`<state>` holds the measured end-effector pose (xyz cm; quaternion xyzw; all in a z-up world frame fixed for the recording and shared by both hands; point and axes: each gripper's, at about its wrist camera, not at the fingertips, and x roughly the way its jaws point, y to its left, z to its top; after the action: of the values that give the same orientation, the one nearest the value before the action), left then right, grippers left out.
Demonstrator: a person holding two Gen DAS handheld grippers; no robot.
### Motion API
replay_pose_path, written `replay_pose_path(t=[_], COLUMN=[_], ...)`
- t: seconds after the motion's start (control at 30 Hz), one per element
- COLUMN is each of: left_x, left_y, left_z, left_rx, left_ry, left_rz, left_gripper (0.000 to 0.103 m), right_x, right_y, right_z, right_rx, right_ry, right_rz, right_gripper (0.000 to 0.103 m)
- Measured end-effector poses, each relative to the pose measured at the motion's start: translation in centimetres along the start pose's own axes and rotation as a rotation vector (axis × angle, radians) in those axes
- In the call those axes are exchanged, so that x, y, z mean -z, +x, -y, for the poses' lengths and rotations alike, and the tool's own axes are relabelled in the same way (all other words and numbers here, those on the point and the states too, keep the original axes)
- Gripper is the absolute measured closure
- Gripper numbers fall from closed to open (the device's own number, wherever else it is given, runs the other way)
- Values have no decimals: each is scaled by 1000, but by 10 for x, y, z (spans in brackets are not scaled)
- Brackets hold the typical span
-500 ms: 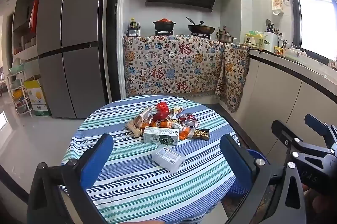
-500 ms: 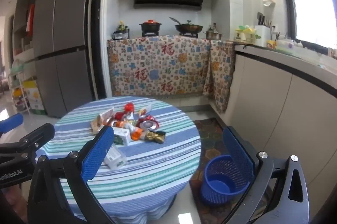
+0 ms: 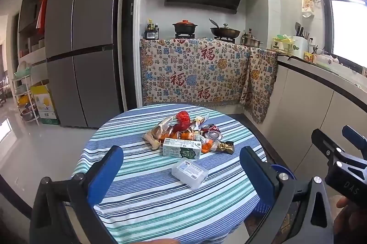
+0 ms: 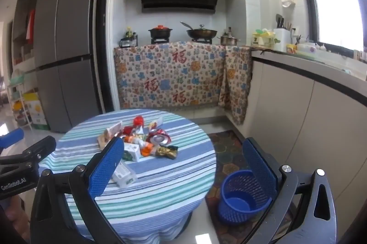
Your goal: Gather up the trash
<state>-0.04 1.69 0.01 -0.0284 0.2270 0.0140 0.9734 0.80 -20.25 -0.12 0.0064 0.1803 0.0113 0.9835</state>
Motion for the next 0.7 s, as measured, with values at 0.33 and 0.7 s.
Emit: replay_pose_path(t=[0.33, 0.7], left_x=[0, 1], left_y=[3, 4], left_z=[2, 1], left_rx=[-15, -24], left_ry=[3, 3], left_rz=[0, 9], left_gripper=[0, 0], right_x=[-3, -4], right_y=[-4, -5], right_z=[-5, -2], right_rx=[0, -4], right_ry=[-13, -11], right_rz=[12, 18], right_gripper=[0, 0])
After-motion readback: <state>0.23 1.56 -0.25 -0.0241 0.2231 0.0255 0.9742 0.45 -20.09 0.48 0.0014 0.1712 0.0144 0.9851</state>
